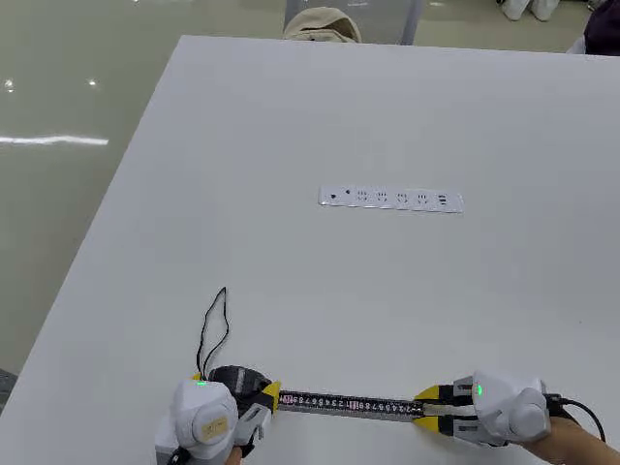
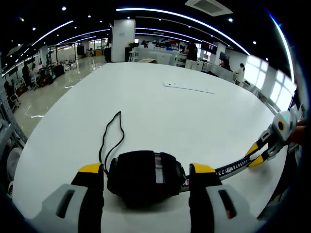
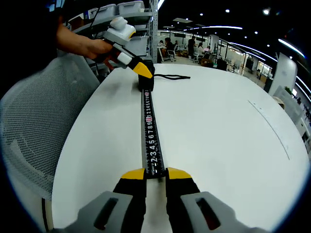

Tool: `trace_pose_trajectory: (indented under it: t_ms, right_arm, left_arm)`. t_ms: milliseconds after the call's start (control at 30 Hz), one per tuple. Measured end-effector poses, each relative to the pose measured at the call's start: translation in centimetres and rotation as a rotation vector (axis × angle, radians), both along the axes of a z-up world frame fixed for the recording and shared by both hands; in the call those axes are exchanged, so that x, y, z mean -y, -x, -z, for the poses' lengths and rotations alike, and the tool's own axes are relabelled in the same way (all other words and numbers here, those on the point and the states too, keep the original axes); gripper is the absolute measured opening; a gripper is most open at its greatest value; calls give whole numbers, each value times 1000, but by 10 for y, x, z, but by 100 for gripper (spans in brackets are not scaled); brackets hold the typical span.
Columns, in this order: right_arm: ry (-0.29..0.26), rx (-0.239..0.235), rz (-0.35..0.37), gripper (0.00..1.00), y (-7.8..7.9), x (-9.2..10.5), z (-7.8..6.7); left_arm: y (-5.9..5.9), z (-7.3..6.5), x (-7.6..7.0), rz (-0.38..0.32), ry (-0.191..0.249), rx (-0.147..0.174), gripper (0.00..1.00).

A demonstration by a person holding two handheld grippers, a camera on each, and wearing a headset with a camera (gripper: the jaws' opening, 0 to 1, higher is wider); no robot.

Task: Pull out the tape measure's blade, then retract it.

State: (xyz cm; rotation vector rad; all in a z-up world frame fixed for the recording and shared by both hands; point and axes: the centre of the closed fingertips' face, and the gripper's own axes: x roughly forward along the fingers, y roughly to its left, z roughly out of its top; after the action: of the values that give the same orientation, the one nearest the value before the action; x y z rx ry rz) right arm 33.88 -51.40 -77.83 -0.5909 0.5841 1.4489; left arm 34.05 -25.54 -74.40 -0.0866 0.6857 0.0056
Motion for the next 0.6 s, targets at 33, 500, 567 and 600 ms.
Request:
trace_pose_trajectory:
  t_ms: [33,500,567,600]
  right_arm:
    - [-1,1,1,13,0,0,-1]
    - [5,13,4,13,-1,-1,-1]
    - [7,17,4,13,-1,0,-1]
    - [9,20,4,13,-2,0,-1]
  left_arm:
    - [0,0,0,-4,0,2,68]
    - [0,7,0,-12,-66,0,65]
    - [0,7,0,-13,-74,3,65]
    - [0,8,-1,-16,-78,5,65]
